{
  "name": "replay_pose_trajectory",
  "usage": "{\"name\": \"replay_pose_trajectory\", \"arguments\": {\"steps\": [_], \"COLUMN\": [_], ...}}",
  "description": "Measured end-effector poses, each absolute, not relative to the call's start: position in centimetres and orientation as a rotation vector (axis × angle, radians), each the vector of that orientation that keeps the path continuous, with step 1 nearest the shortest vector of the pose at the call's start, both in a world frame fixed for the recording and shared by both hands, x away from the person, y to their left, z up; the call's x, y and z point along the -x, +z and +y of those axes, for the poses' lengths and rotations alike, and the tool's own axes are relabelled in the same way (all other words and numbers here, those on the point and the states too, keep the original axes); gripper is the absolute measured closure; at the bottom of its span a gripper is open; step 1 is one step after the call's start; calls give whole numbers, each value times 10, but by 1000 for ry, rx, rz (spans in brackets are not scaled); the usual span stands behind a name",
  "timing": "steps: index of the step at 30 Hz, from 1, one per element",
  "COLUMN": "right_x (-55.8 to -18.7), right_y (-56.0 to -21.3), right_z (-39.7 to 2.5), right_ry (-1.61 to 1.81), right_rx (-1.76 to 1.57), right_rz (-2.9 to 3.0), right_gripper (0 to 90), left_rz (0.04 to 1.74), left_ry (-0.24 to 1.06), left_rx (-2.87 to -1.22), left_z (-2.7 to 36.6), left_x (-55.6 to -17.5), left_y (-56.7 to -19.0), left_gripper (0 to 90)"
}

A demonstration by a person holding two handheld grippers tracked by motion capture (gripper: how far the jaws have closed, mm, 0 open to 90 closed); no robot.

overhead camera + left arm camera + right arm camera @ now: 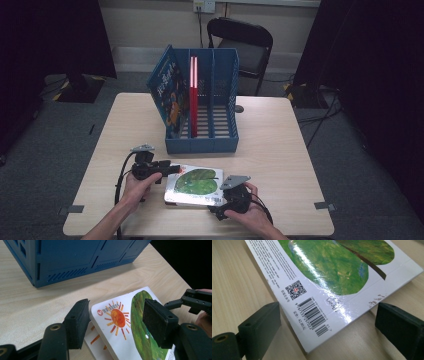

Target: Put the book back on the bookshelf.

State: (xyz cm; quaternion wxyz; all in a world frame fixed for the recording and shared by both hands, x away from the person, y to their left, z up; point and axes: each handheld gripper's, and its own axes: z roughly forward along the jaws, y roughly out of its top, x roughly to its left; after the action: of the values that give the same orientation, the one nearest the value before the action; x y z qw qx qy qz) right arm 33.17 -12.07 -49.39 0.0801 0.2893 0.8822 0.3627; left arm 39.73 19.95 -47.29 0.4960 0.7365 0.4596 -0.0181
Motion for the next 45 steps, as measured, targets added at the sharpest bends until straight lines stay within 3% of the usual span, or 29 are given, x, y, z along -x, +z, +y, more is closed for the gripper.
{"name": "replay_pose_trajectory", "arguments": {"steps": [16,20,22,33,45], "right_x": [-329,-328,-329,-331,-332], "right_y": [-496,-496,-496,-496,-496], "right_z": [-116,-115,-115,-117,-117], "right_ry": [1057,1049,1061,1087,1103], "right_rx": [-841,-858,-869,-867,-885], "right_rz": [2618,2594,2593,2604,2602], "right_gripper": [55,61,60,63,64], "left_rz": [1114,1080,1084,1086,1066], "left_ry": [-108,-157,-82,-159,-157], "left_rx": [-1676,-1686,-1720,-1711,-1721], "left_z": [206,200,193,202,201], "left_x": [-397,-396,-391,-385,-384], "left_y": [-465,-466,-463,-461,-459], "left_gripper": [385,440,412,413,387]}}
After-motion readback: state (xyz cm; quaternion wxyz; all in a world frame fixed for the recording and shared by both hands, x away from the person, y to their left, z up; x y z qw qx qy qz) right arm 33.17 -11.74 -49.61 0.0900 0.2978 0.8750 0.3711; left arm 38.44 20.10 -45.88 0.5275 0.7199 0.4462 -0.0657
